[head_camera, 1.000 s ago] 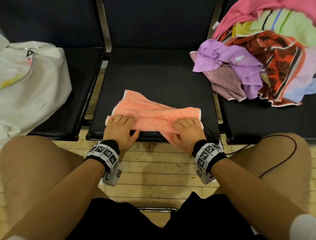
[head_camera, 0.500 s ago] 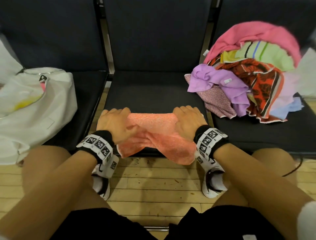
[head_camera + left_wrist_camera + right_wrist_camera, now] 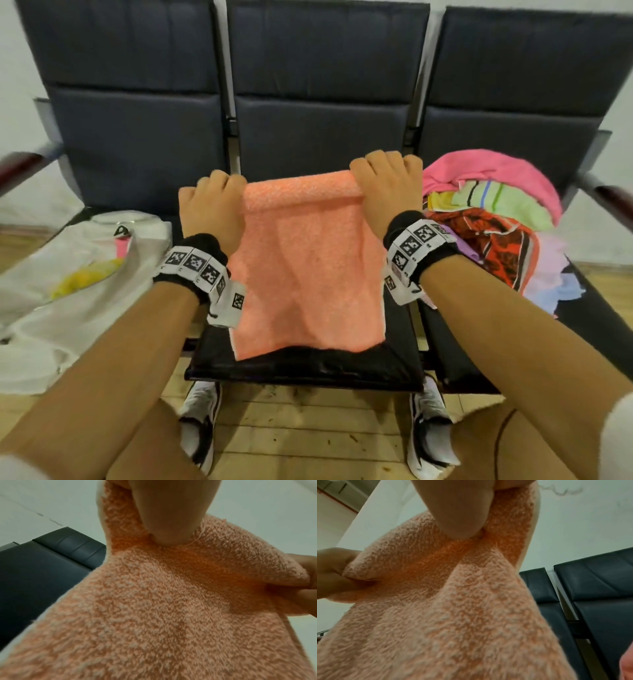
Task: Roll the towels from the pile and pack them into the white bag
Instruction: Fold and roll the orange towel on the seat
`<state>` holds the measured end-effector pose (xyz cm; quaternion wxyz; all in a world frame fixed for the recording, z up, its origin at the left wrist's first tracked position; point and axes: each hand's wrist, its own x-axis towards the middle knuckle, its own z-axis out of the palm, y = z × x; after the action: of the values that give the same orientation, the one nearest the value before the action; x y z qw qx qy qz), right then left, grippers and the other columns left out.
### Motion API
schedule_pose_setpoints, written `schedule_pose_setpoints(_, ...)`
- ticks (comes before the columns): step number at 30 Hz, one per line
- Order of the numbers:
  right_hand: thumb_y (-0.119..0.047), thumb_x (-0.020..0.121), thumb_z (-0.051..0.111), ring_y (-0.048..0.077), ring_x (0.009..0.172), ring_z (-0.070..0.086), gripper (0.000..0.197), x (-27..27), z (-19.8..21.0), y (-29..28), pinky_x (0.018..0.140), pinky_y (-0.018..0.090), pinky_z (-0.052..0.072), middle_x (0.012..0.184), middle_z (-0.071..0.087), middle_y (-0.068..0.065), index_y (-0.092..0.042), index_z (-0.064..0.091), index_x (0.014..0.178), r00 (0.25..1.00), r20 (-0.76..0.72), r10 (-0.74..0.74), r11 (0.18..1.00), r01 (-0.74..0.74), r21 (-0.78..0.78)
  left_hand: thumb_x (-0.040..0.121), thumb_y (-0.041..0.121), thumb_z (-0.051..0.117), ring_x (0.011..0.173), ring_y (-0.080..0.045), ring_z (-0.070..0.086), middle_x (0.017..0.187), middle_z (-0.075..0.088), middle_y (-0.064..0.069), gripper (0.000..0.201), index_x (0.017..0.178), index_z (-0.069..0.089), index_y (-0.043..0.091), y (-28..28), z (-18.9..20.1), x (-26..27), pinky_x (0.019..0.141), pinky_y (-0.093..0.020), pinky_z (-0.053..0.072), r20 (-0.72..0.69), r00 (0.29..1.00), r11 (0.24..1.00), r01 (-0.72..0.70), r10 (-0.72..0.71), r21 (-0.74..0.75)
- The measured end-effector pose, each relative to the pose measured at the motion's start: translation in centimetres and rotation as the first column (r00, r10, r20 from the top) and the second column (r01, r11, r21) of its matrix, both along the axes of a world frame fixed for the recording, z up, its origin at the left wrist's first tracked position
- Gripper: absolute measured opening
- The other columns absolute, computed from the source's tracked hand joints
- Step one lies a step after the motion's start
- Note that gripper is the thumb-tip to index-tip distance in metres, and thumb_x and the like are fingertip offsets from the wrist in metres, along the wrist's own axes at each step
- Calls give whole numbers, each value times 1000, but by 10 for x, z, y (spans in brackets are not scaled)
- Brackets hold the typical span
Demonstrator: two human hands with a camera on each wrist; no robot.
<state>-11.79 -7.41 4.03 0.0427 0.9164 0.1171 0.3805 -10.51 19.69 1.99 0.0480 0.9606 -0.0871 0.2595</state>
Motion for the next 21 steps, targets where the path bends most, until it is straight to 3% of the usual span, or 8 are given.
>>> schedule_pose_setpoints(3,-6,68,25,30,90,55,50,-1,7,-1,81,41,24,96,60,4,-17,62,99,997,78,10,998,-14,61,82,11,42,92,-36,52,99,58,-9,25,100,60,13,-2,7,-3,83,-48,34,105,994,998,28,-21,-62)
schedule_pose_setpoints(5,3,64,36,28,89,54,47,-5,-5,-4,81,40,24,94,58,2,-18,61,98,995,100,4,999,-8,40,81,11,55,91,-34,51,97,58,-6,17,97,60,16,1,-6,-3,83,-47,35,135,990,998,33,-27,-46)
schedule_pose_setpoints(8,10,59,54,29,87,55,53,-16,-49,-10,80,41,26,94,58,4,-16,61,105,999,29,22,1000,-21,-16,77,6,67,91,-28,51,98,58,-1,29,100,60,21,6,-46,-9,83,-44,36,73,997,998,37,-41,54)
schedule_pose_setpoints(10,7,62,57,31,86,57,56,-31,-92,-13,80,43,32,95,60,7,-13,59,115,996,-91,24,999,-27,-37,76,6,69,97,-24,53,103,60,2,38,107,59,25,7,-80,-18,88,-43,37,-54,996,987,72,-65,142)
schedule_pose_setpoints(12,2,70,48,33,83,57,50,-52,-144,-15,76,44,40,94,61,9,-12,53,117,969,-246,17,996,-37,-77,79,9,63,108,-22,53,112,60,5,46,119,53,28,8,-118,-33,94,-40,35,-295,955,962,117,-41,245)
schedule_pose_setpoints(16,-5,67,40,32,76,55,40,-101,-233,-23,69,41,43,82,63,8,-13,48,106,854,-520,-32,994,-26,-104,83,14,55,114,-25,57,125,58,0,53,133,42,26,16,-190,-70,94,-40,43,-672,739,910,244,49,334)
schedule_pose_setpoints(18,-4,66,47,31,74,58,38,-119,-255,-25,66,39,47,80,63,6,-15,44,102,787,-617,1,997,-51,-64,85,18,56,118,-26,53,130,52,-1,52,134,42,26,20,-213,-85,92,-40,47,-741,668,899,283,65,334)
schedule_pose_setpoints(21,6,46,73,30,74,63,65,-129,-270,-29,63,38,52,84,64,6,-17,50,103,664,-743,83,995,-96,26,82,19,59,120,-25,49,130,49,0,52,132,44,26,20,-226,-92,94,-41,45,-743,668,894,309,38,324)
